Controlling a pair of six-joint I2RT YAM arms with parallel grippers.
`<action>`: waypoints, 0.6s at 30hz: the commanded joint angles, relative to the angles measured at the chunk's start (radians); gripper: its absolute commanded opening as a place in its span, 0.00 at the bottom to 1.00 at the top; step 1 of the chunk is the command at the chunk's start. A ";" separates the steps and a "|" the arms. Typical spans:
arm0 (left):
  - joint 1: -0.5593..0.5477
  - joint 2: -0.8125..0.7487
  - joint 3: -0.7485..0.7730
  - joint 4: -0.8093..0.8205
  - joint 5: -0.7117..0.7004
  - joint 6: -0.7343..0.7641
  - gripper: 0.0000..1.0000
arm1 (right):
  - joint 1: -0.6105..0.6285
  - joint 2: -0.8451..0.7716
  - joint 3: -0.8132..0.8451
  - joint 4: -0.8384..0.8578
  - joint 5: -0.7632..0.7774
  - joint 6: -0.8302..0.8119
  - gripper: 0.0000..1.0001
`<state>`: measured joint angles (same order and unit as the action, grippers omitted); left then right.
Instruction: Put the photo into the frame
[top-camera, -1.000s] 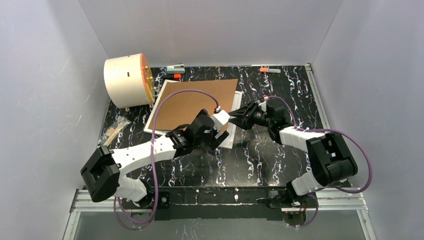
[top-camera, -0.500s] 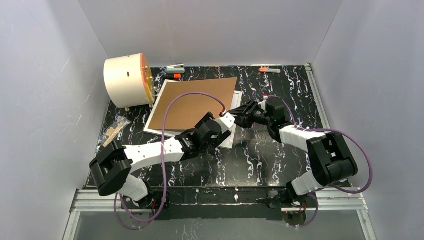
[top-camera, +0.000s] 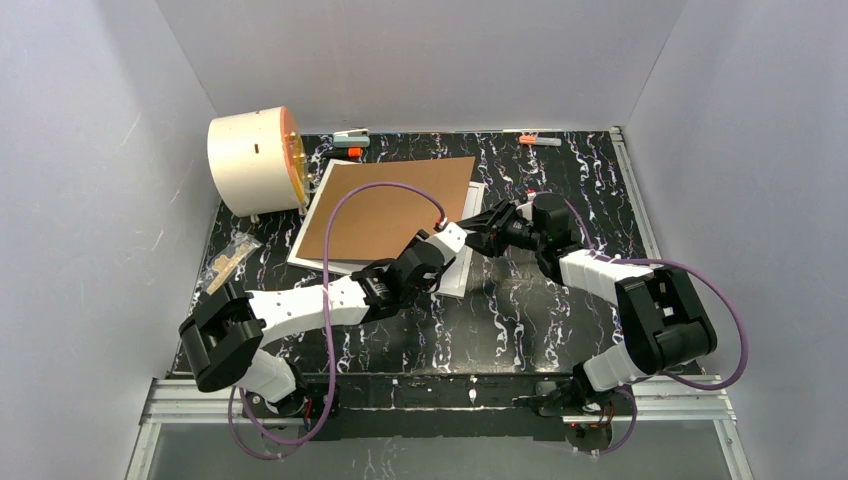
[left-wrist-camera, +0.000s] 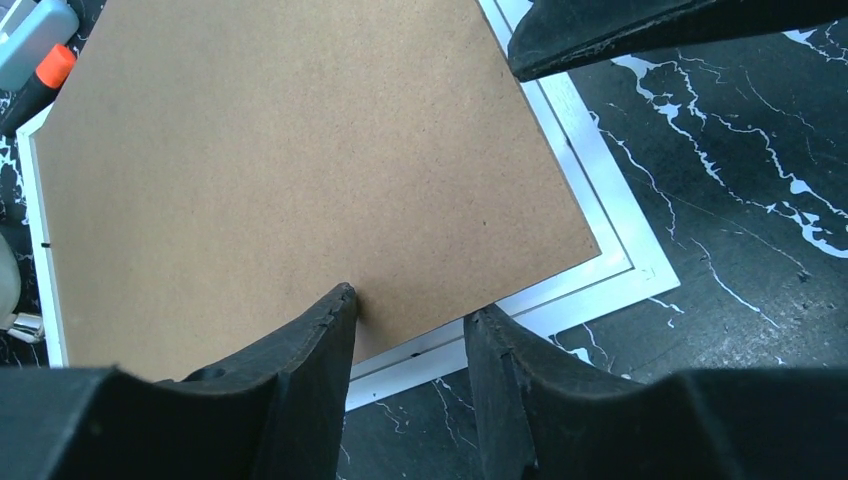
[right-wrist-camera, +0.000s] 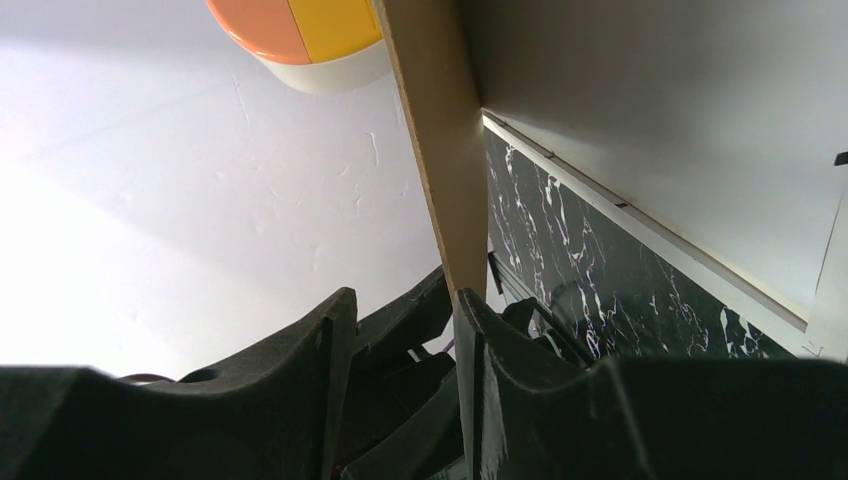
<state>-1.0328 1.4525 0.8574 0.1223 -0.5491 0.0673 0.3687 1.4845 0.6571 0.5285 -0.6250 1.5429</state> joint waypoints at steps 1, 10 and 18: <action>0.002 -0.010 -0.011 -0.005 -0.058 -0.060 0.39 | 0.010 -0.037 0.041 -0.004 0.007 -0.013 0.50; 0.015 -0.012 -0.012 -0.031 -0.050 -0.161 0.30 | 0.010 -0.058 0.039 -0.086 0.035 -0.042 0.61; 0.042 -0.019 -0.012 -0.044 -0.032 -0.197 0.31 | -0.009 -0.140 0.077 -0.288 0.131 -0.147 0.71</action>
<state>-1.0168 1.4525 0.8570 0.0849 -0.5465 -0.0784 0.3729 1.4212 0.6662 0.3550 -0.5568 1.4731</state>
